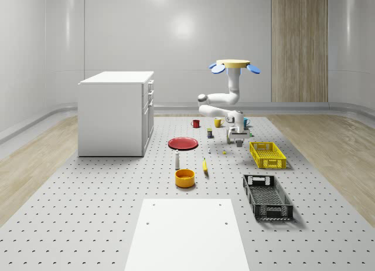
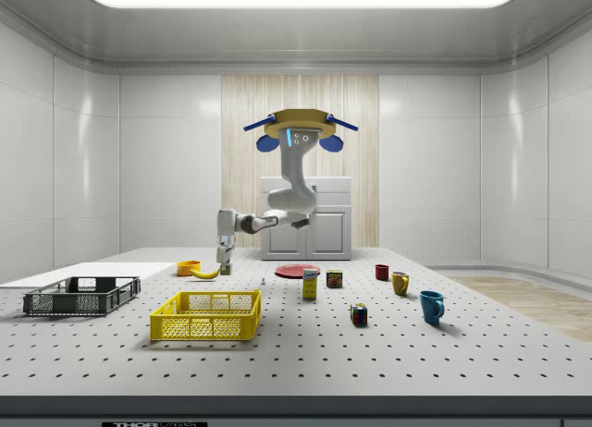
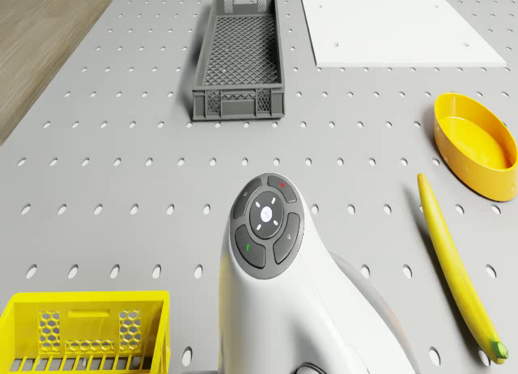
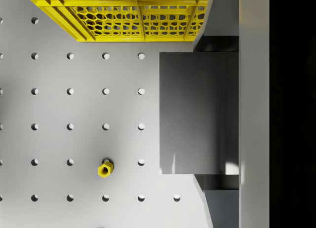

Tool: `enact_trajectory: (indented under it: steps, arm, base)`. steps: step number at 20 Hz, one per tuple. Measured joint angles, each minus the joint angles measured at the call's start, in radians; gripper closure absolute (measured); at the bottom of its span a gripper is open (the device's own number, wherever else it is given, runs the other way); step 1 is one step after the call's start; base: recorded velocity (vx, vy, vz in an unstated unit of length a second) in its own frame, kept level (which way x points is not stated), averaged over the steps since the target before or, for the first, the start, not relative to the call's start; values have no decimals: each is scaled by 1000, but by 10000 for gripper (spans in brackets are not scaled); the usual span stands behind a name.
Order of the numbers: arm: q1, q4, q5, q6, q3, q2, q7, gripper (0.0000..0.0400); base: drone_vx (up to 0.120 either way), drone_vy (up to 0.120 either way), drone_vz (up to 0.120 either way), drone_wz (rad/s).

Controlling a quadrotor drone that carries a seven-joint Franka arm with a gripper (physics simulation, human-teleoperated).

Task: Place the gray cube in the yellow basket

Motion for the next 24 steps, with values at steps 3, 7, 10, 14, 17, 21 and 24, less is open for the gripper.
enact_trajectory:
  steps: [3, 7, 10, 14, 17, 21, 24]
  arm:
    - [0, 0, 1, 0, 1, -1, 0, 149]
    - [-1, 0, 1, 1, 1, -2, 1, 149]
    - [-1, 0, 2, 2, 1, -3, 1, 149]
    - [-1, 0, 2, 3, 1, -3, 1, 149]
    - [-2, 0, 3, 3, 1, -4, 2, 149]
    - [-2, 0, 3, 4, 1, -5, 2, 149]
    - [-2, 0, 3, 5, 2, -6, 2, 149]
  base:
    - [0, 120, 0, 0]
    - [0, 120, 70, 0]
    - [0, 120, 13, 0]
    - [0, 120, 0, 0]
    - [0, 120, 0, 0]
    - [0, 120, 0, 0]
    - [0, 120, 0, 0]
